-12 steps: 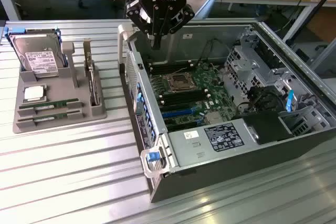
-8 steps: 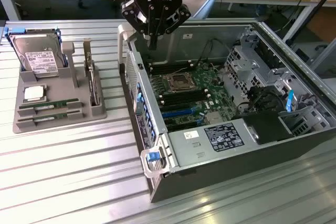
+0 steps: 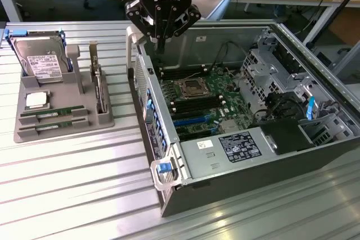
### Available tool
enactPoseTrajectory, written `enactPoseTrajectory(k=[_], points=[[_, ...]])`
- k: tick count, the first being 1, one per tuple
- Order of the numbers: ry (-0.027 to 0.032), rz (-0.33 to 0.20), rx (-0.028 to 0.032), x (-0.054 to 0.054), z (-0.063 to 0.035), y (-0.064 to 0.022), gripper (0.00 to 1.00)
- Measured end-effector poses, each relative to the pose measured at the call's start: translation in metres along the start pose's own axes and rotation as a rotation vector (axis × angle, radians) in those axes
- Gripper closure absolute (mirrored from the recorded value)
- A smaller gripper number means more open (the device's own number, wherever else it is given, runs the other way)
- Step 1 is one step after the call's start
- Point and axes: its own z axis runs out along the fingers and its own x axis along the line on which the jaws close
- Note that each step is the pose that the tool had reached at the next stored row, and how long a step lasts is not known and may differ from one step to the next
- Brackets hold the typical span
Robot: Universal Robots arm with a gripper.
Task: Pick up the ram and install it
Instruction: 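Reach for the ram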
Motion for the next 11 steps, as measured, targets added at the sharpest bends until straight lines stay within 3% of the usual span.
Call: enactPoseTrajectory(k=[11], points=[[0.0000,0.000,0.0000,0.013,-0.0003,-0.0010,0.89]])
